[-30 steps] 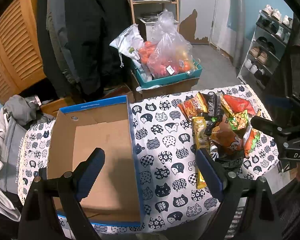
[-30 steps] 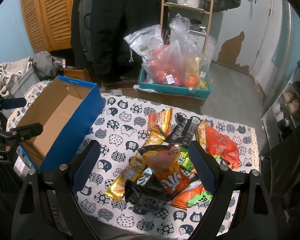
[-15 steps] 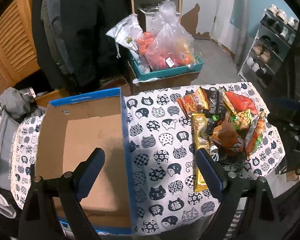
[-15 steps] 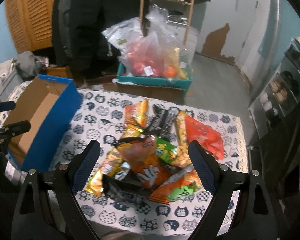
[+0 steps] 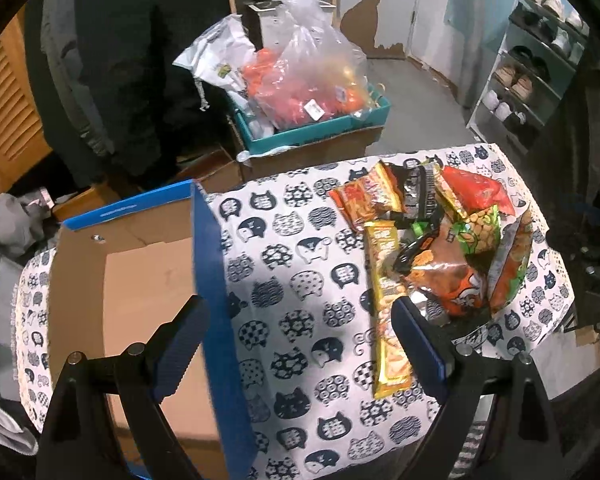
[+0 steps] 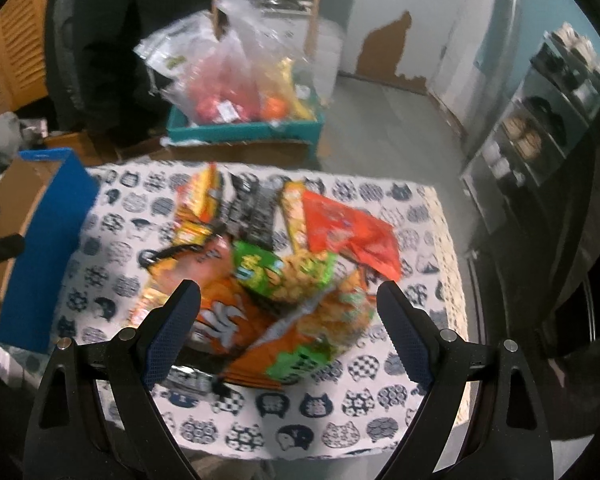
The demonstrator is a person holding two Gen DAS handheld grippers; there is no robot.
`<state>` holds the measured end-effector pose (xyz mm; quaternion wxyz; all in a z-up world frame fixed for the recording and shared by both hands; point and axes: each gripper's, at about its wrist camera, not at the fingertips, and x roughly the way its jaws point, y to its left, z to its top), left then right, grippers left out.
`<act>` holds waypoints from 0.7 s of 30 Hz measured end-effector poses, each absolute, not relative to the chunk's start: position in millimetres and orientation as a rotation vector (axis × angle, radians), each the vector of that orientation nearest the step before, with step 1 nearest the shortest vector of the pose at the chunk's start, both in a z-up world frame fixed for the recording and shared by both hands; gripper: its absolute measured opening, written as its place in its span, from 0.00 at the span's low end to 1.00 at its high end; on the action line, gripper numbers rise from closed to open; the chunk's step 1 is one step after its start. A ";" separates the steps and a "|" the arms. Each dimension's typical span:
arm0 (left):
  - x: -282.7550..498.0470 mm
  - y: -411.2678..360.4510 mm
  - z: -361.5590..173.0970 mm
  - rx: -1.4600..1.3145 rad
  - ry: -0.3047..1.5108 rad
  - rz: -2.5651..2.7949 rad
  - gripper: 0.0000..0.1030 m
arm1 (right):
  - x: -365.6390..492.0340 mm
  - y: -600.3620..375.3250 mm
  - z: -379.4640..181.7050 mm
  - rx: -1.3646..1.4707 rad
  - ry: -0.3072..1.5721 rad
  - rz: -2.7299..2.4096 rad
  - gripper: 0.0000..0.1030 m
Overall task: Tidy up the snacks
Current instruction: 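Grasp the yellow stick pack with left tool while right tool grasps the rice cracker bag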
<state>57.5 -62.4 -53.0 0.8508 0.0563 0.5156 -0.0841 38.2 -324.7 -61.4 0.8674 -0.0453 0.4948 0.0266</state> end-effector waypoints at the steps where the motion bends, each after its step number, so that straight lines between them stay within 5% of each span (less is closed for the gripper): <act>1: 59.2 -66.7 -54.0 0.118 1.089 -0.184 0.91 | 39.0 -329.7 -67.1 -0.087 1.051 0.043 0.85; 21: 91.1 -127.1 -147.0 0.136 1.265 -0.247 0.91 | 39.6 -383.4 -166.8 0.170 1.284 0.014 0.85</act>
